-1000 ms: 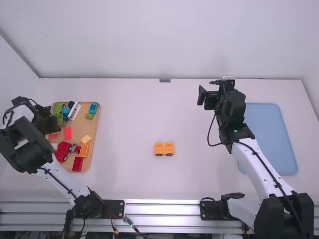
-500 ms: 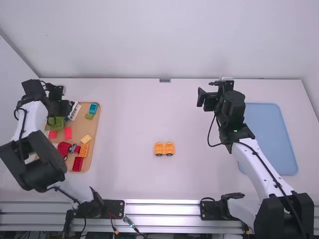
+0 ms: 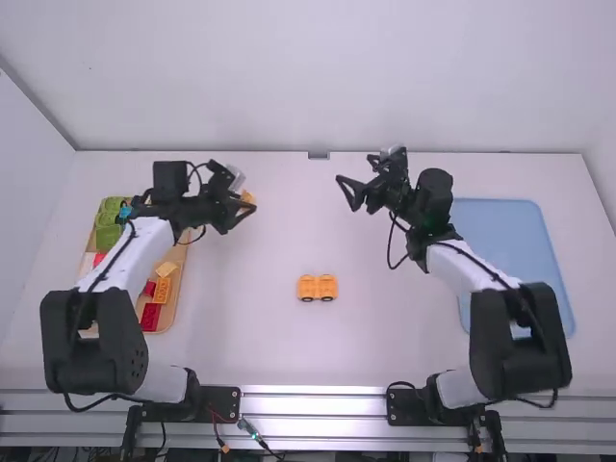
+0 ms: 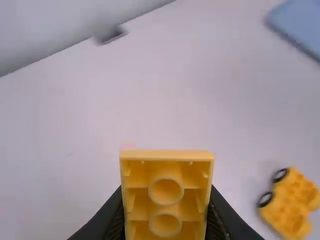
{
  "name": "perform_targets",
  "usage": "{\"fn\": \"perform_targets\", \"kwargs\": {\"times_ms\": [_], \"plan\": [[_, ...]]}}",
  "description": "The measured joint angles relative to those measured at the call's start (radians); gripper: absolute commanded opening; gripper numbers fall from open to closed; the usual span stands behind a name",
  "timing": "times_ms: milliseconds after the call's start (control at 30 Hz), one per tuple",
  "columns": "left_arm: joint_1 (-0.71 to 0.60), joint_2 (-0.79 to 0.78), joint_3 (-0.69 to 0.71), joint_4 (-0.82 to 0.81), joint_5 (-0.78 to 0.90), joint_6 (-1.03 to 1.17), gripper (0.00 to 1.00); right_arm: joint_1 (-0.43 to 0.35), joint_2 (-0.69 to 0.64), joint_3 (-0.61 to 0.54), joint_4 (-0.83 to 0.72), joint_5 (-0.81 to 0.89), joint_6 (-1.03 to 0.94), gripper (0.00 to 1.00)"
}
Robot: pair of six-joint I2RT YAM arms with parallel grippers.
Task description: Assemble lego blocks to make yellow taxi
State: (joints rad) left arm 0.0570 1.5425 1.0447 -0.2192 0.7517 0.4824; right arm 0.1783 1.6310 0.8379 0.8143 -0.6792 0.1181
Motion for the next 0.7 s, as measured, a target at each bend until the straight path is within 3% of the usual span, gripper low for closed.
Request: {"fn": "perform_targets", "kwargs": {"times_ms": [200,333,467,700], "plan": [[-0.187,0.006,-0.033,0.142,0.106,0.003,0.02,0.0,0.196,0.0,0.38,-0.354,0.193,0.99],[-0.253,0.008,-0.035,0.195,0.168,0.004,0.02,0.0,0.251,0.001,0.583,-0.512,0.304,0.97],[-0.257,0.008,-0.035,0.218,0.25,0.004,0.01,0.0,0.26,0.0,0.682,-0.613,0.399,0.95],[-0.257,0.009,-0.071,0.349,0.346,-0.005,0.02,0.0,0.26,0.0,0.669,-0.688,0.481,0.86]]}}
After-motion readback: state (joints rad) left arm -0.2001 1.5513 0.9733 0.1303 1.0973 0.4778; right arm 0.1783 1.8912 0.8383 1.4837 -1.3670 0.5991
